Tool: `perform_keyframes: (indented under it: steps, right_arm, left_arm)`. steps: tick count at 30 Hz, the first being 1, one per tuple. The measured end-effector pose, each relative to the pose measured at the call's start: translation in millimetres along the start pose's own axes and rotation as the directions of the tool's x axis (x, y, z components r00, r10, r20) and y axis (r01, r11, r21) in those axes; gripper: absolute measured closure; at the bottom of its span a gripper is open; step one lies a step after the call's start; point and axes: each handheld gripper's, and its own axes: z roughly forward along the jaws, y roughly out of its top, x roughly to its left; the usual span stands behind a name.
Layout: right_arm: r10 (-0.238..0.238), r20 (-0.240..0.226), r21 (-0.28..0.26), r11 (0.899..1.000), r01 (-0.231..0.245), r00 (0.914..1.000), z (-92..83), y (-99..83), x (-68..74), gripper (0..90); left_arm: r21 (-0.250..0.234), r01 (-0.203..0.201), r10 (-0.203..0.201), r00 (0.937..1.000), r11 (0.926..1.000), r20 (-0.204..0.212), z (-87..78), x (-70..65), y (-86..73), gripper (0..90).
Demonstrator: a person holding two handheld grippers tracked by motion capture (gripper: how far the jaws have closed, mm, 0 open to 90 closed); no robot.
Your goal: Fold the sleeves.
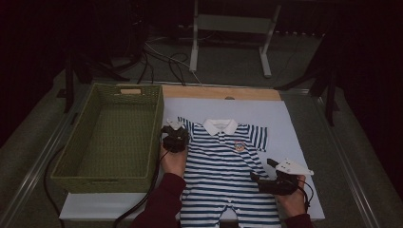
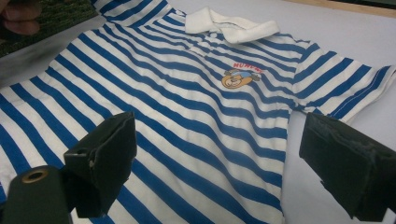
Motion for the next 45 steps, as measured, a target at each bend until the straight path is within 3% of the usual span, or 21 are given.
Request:
perform_keyframes:
  steps: [24,32,33,45]
  right_arm:
    - [0.002,-0.007,-0.011,1.000,-0.002,1.0000,-0.6,0.0,-0.2,10.6]
    - [0.001,-0.008,-0.008,1.000,-0.001,1.0000,-0.4,-0.1,-0.3,10.6]
    - [0.000,-0.008,-0.009,1.000,0.000,1.0000,-0.4,-0.1,-0.2,10.6]
    - [0.000,-0.009,-0.005,1.000,0.000,1.0000,-0.2,-0.2,-0.2,10.6]
  left_arm:
    - [-0.013,-0.027,0.028,0.9967,0.9996,0.076,-0.4,-8.6,1.9,87.2]
    - [-0.017,-0.040,0.041,0.9933,0.9991,0.108,-0.3,-11.8,2.6,87.2]
    - [-0.017,-0.041,0.042,0.9907,0.9990,0.129,0.6,-13.5,2.7,87.2]
    - [-0.005,-0.059,0.059,0.9839,0.9982,0.168,7.8,-21.1,-0.5,87.1]
